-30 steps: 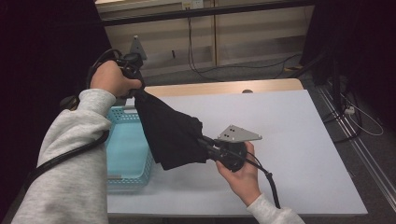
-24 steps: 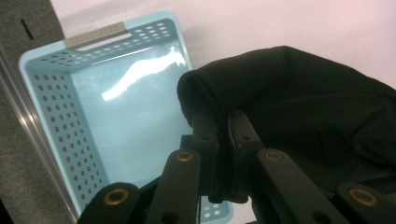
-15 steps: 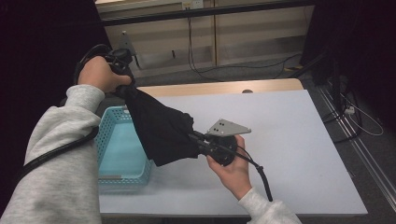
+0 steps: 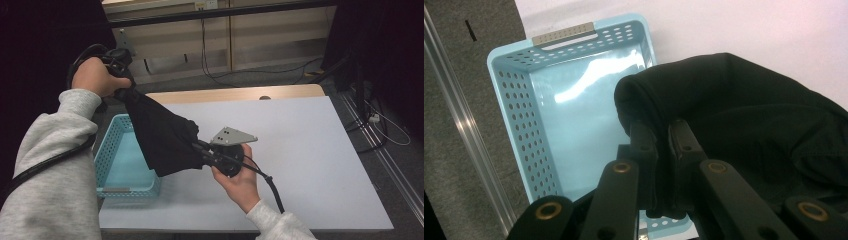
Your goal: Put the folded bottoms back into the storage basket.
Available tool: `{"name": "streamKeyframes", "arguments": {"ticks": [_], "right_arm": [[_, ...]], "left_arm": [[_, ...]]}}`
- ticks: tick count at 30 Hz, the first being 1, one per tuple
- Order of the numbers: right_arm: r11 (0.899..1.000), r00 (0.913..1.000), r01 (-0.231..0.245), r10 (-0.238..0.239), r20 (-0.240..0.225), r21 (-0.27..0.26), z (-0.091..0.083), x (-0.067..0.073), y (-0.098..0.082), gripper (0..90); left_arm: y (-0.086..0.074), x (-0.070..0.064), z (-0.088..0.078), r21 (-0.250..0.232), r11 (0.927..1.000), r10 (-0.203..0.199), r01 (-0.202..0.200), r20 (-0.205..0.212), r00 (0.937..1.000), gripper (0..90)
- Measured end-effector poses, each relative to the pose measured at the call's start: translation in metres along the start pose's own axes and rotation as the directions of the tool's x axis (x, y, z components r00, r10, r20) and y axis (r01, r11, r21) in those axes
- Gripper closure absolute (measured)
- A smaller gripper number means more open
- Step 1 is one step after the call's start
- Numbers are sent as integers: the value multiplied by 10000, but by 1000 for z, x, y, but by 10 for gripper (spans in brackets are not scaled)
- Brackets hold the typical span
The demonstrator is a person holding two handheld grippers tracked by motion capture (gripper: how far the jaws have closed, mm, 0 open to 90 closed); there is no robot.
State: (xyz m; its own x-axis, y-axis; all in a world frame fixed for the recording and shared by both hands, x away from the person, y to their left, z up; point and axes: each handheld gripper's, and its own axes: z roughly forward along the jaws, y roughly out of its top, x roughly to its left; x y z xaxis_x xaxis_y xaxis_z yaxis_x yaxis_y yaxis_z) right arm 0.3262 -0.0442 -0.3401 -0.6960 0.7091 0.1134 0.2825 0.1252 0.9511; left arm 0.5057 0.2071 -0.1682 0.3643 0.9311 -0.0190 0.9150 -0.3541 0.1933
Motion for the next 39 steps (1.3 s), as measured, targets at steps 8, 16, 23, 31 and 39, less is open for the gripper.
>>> {"name": "streamKeyframes", "arguments": {"ticks": [8,16,23,31,39], "right_arm": [[10000,9999,70,-70,-83,19,5,4,2,834],[10000,9998,77,-77,-162,46,10,6,0,834],[10000,9997,31,-29,-251,85,15,10,0,834],[10000,9993,32,-29,-365,74,22,17,1,834],[10000,9988,-57,59,-491,56,31,22,-1,834]], "left_arm": [[0,4,0,-45,10000,-21,20,-78,10000,838],[-1,6,0,-16,10000,31,-31,-171,9998,838],[-3,12,1,-64,9999,-128,127,-206,9997,838],[-5,21,0,-45,9998,-211,210,-238,9995,838],[-8,29,-2,-26,9997,-238,237,-253,9994,838]]}}
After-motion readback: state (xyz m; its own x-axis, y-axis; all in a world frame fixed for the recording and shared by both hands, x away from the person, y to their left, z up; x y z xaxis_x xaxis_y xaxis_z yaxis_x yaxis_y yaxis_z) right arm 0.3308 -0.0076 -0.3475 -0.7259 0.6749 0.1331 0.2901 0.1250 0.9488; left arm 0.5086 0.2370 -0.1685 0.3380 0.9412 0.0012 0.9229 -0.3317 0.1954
